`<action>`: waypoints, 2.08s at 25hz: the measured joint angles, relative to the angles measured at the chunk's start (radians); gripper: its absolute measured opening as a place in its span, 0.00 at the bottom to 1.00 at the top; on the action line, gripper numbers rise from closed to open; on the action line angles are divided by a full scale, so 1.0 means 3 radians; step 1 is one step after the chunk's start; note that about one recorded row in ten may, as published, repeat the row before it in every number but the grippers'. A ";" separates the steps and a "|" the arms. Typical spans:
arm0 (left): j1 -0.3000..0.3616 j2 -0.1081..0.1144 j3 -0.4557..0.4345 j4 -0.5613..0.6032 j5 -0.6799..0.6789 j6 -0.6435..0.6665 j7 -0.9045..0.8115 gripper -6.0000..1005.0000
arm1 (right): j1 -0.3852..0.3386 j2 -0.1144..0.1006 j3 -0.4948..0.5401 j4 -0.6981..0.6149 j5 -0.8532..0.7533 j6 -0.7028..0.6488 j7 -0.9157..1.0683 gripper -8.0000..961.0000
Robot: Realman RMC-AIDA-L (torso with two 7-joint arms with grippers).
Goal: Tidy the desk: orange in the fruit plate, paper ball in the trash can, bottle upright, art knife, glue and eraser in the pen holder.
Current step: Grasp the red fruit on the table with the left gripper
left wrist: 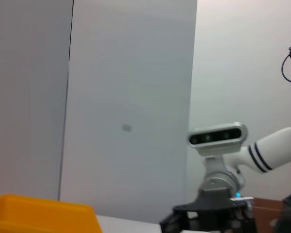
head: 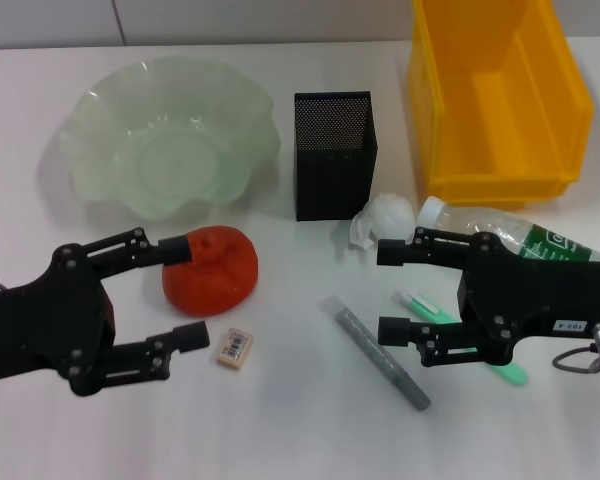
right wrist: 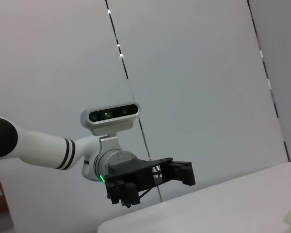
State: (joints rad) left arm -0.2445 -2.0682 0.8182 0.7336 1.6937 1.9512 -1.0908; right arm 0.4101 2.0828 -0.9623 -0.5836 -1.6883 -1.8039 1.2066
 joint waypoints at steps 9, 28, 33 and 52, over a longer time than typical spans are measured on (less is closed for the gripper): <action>-0.0207 -0.0011 -0.0028 -0.0706 -0.0103 -0.0561 0.0577 0.78 | -0.0138 0.0001 0.0059 0.0137 0.0006 0.0160 -0.0144 0.87; -0.0338 -0.0020 -0.0027 -0.1473 -0.0230 -0.1625 0.1054 0.78 | -0.0148 0.0007 0.0263 0.0473 0.0014 0.0138 -0.0441 0.87; -0.0332 -0.0019 -0.0028 -0.1483 -0.0231 -0.1717 0.1056 0.78 | -0.0132 0.0006 0.0262 0.0473 0.0014 0.0138 -0.0442 0.87; -0.0382 -0.0034 -0.0009 -0.1539 -0.0231 -0.1884 0.1170 0.78 | -0.0112 0.0010 0.0262 0.0494 0.0014 0.0133 -0.0443 0.87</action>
State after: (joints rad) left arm -0.3592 -2.0785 0.8155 0.2718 1.6245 1.3860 -0.7399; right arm 0.3767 2.0859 -0.8836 -0.4353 -1.6842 -1.7641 1.0737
